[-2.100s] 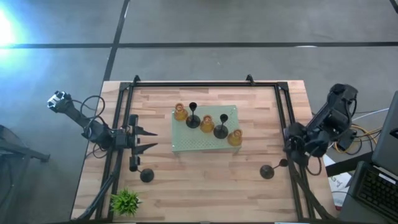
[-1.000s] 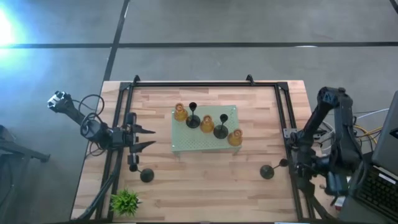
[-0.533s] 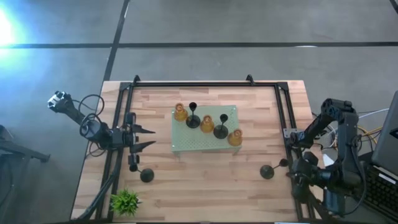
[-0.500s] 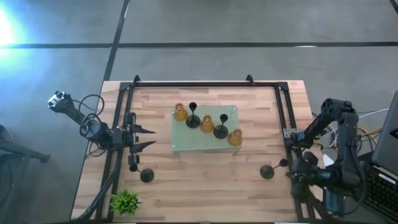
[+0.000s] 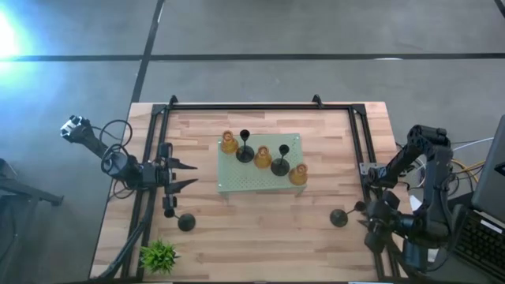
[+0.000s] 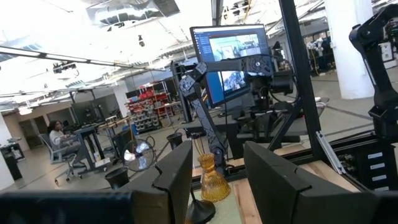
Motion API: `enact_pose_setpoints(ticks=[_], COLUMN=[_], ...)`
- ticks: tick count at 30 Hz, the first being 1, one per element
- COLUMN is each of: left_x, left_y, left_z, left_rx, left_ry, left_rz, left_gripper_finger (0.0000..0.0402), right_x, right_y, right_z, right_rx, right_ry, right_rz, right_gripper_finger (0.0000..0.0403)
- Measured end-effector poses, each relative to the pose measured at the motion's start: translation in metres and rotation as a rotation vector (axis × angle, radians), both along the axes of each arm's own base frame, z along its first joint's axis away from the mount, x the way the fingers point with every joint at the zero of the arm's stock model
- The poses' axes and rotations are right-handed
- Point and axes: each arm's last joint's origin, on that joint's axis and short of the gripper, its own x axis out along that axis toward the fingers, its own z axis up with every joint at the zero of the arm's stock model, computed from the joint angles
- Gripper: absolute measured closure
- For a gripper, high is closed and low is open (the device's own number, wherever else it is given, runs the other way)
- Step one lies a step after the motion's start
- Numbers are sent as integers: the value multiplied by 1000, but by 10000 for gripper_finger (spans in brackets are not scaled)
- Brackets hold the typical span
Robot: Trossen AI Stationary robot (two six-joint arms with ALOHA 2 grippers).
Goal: Pick & Place candle stick holders
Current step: Put the black candle holder on the shelf
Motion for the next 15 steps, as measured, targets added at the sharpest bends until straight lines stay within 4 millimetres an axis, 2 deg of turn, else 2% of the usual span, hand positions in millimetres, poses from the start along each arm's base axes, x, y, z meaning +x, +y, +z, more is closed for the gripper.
enact_pose_setpoints(ticks=[7, 15], left_x=[0, 0], left_y=[0, 0], left_z=[0, 0], left_rx=[0, -1], left_ry=[0, 1], left_rz=[0, 0], left_gripper_finger=[252, 252], right_x=[1, 0], right_y=[-7, -11], right_z=[-18, -28], right_rx=[-57, -62], right_ry=[-20, -58], right_rz=[-33, -82], right_gripper_finger=[226, 222])
